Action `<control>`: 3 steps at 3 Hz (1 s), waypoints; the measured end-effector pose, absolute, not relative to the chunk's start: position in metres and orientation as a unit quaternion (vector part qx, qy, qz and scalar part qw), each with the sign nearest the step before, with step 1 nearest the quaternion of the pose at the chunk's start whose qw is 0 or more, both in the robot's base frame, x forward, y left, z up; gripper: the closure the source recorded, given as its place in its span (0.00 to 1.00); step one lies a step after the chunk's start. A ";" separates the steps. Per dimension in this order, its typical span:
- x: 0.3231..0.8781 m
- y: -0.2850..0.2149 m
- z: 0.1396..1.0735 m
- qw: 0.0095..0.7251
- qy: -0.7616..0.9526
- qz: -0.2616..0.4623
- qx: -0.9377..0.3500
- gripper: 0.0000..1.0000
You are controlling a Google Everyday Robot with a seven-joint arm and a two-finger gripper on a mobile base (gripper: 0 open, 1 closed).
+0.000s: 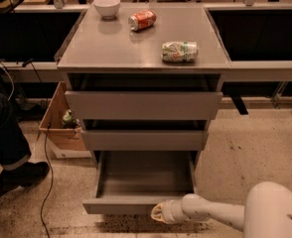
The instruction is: Close bottom drawer
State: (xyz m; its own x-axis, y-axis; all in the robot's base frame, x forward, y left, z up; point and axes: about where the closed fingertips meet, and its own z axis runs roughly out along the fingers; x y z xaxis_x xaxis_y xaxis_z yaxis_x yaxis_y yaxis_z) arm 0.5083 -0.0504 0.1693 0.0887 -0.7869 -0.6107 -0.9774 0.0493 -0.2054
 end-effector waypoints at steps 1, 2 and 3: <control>0.517 -0.045 0.158 0.333 0.630 0.152 -0.685 1.00; 0.533 -0.033 0.155 0.363 0.598 0.146 -0.699 1.00; 0.554 -0.017 0.160 0.391 0.566 0.139 -0.713 1.00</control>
Offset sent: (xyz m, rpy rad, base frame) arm 0.0571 0.0313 -0.0115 0.1050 -0.2572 0.1600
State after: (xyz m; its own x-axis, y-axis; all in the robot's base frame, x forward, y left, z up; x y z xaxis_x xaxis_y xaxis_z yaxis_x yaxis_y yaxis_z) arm 0.5537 -0.0171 0.1601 0.3208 -0.6978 -0.6404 -0.9152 -0.0542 -0.3994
